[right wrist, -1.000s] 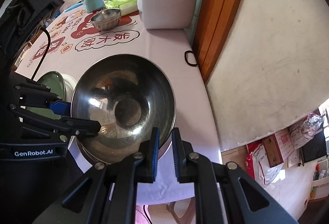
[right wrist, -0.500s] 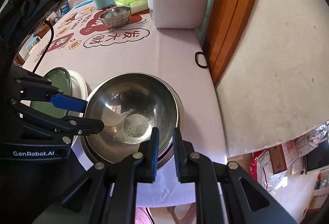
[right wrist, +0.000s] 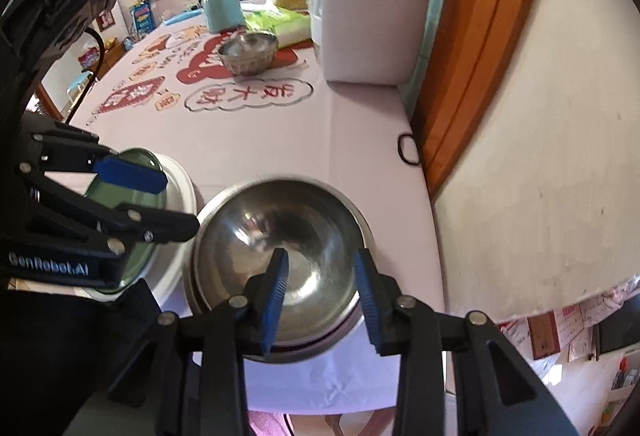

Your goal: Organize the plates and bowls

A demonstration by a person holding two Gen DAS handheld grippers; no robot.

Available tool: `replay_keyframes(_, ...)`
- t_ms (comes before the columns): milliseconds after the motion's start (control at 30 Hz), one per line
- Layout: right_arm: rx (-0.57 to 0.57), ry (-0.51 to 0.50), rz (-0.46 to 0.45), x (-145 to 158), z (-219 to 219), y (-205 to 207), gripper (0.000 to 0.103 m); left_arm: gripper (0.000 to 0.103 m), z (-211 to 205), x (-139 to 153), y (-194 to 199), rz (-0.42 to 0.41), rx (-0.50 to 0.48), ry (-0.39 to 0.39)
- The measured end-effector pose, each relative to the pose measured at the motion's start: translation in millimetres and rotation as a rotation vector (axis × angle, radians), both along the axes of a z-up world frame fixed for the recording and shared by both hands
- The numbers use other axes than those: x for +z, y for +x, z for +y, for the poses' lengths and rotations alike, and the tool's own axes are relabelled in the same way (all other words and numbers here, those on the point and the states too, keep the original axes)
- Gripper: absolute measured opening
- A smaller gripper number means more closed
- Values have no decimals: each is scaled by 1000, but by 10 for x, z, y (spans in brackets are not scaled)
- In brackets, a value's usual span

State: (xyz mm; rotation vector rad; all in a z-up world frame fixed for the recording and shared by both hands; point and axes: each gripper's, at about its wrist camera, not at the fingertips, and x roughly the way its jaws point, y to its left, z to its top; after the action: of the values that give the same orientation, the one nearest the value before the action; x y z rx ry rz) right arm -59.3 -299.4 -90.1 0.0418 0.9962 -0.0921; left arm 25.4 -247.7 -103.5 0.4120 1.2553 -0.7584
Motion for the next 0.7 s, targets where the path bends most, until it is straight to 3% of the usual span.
replay_keyframes(467,68,-5,-145,542,270,563,53,53,618,742,658,-83,135,-49)
replay_keyframes(700,78,-7,-209,800,418,907,55,56,970,1041,1029,-120,198,-40)
